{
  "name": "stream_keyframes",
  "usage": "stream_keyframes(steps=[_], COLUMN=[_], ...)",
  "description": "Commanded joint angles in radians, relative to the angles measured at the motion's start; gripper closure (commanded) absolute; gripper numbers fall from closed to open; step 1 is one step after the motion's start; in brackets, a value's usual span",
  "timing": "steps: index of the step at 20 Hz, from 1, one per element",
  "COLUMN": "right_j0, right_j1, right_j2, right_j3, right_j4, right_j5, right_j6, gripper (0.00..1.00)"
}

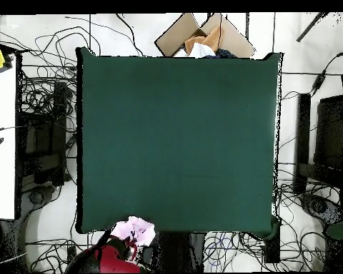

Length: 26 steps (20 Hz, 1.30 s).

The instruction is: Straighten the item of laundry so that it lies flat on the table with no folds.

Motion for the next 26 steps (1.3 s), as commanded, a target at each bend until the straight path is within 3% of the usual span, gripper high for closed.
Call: stream_keyframes(steps=[1, 6, 14, 22, 26], right_j0=[-0.067, -0.116, -0.245, -0.378, -0.481], right_j1=[0.023, 0.009, 0.069, 0.091, 0.076], right_j2=[-0.054, -0.047, 0.008, 0.037, 0.088], right_j3=[-0.198, -0.252, -0.324, -0.399, -0.45], right_j4=[-0.009, -0.036, -0.15, -0.334, -0.449], right_j5=[-0.025, 0.043, -0.043, -0.058, 0.009], right_j6=[0.098, 0.074, 0.053, 0.011, -0.039], gripper=[1.0, 1.0, 1.0, 1.0, 1.0])
